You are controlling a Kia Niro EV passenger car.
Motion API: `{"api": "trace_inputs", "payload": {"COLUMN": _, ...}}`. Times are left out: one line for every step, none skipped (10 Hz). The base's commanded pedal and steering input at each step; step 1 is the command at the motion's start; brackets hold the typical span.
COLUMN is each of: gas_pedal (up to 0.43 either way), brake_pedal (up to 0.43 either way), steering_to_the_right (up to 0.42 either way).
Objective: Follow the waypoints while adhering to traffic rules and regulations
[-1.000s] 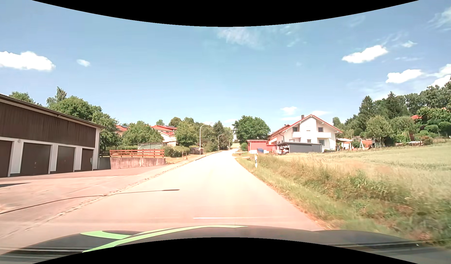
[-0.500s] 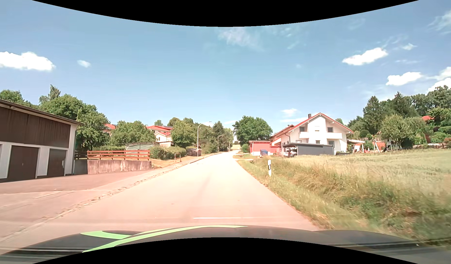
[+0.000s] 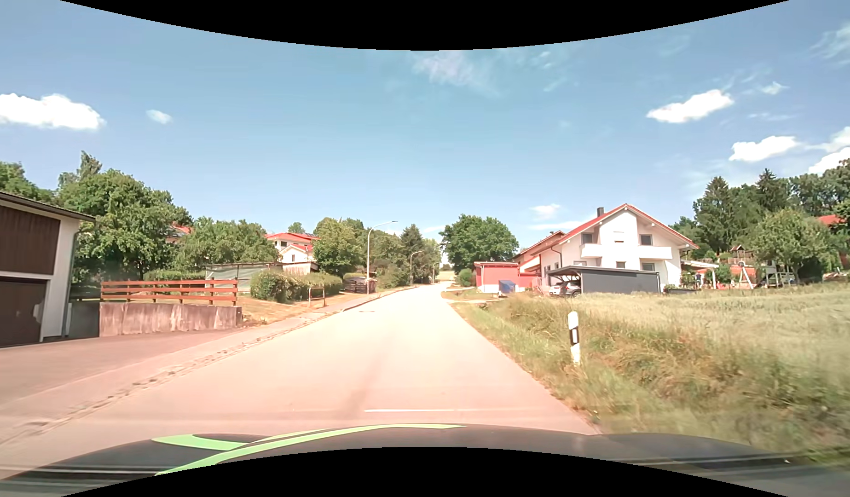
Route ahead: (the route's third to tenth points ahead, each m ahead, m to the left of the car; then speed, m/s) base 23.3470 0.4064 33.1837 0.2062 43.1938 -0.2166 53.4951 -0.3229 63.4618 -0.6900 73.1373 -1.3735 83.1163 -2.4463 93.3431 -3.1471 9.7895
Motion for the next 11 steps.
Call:
{"api": "trace_inputs", "payload": {"gas_pedal": 0.197, "brake_pedal": 0.0, "steering_to_the_right": -0.003}}
{"api": "trace_inputs", "payload": {"gas_pedal": 0.197, "brake_pedal": 0.0, "steering_to_the_right": -0.003}}
{"api": "trace_inputs", "payload": {"gas_pedal": 0.197, "brake_pedal": 0.0, "steering_to_the_right": -0.002}}
{"api": "trace_inputs", "payload": {"gas_pedal": 0.197, "brake_pedal": 0.0, "steering_to_the_right": -0.002}}
{"api": "trace_inputs", "payload": {"gas_pedal": 0.197, "brake_pedal": 0.0, "steering_to_the_right": -0.001}}
{"api": "trace_inputs", "payload": {"gas_pedal": 0.197, "brake_pedal": 0.0, "steering_to_the_right": -0.001}}
{"api": "trace_inputs", "payload": {"gas_pedal": 0.209, "brake_pedal": 0.0, "steering_to_the_right": 0.0}}
{"api": "trace_inputs", "payload": {"gas_pedal": 0.209, "brake_pedal": 0.0, "steering_to_the_right": 0.001}}
{"api": "trace_inputs", "payload": {"gas_pedal": 0.209, "brake_pedal": 0.0, "steering_to_the_right": 0.001}}
{"api": "trace_inputs", "payload": {"gas_pedal": 0.209, "brake_pedal": 0.0, "steering_to_the_right": 0.002}}
{"api": "trace_inputs", "payload": {"gas_pedal": 0.209, "brake_pedal": 0.0, "steering_to_the_right": 0.002}}
